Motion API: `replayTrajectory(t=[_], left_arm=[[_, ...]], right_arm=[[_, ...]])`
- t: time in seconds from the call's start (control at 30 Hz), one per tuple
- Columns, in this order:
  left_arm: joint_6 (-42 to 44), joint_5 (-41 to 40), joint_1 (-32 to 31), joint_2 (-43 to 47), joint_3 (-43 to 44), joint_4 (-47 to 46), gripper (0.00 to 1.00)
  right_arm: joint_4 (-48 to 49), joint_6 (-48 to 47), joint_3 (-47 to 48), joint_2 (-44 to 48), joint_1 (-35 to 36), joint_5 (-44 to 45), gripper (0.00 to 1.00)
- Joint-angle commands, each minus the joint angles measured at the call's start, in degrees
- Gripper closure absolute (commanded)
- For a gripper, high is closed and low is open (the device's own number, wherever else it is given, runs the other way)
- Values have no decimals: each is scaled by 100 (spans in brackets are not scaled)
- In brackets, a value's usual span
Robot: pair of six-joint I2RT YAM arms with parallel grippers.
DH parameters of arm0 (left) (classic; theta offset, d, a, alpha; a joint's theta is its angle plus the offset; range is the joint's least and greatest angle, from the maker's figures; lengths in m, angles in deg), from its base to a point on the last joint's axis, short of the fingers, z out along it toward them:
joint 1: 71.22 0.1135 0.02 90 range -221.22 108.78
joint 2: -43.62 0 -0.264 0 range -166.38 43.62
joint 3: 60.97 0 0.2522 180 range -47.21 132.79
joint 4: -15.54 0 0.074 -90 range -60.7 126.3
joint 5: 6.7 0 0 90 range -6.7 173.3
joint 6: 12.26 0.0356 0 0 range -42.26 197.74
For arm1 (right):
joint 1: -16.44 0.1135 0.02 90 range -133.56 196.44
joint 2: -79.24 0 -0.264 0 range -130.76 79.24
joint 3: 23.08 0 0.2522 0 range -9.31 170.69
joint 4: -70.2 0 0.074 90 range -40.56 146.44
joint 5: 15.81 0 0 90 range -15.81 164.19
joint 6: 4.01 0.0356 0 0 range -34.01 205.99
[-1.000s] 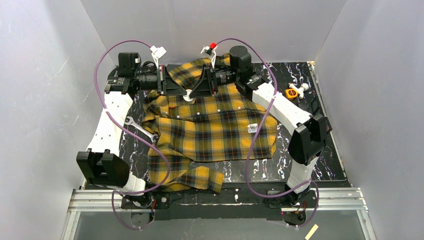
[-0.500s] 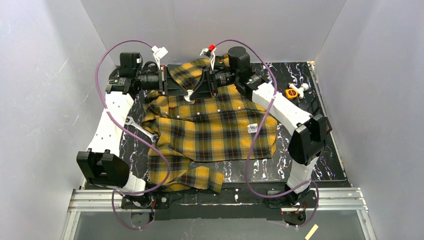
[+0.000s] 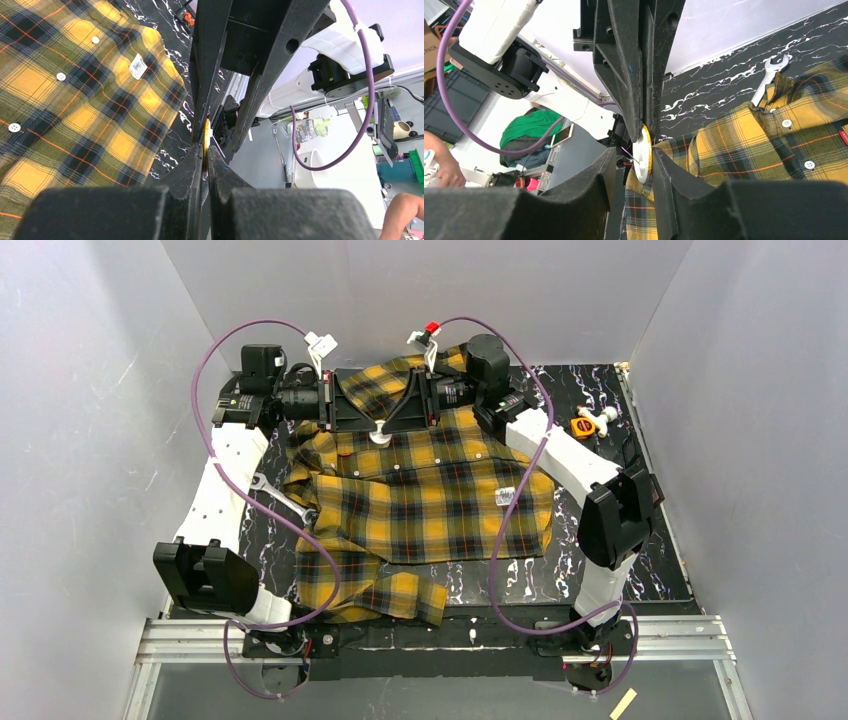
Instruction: Remove the brooch from the garment
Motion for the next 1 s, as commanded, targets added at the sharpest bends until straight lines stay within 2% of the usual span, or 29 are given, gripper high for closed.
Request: replayTrajectory(t=[0.0,0.63,0.97], left_arm=[[78,125,-24,275,31,-13,100],[21,151,-24,222,101,-44,100],[50,134,-96,239,87,-59,100]], right_arm=[[666,429,-5,214,-39,-122,61],[-158,-327,174,184,-5,-12,62],[-191,-257,241,104,13,66,64]])
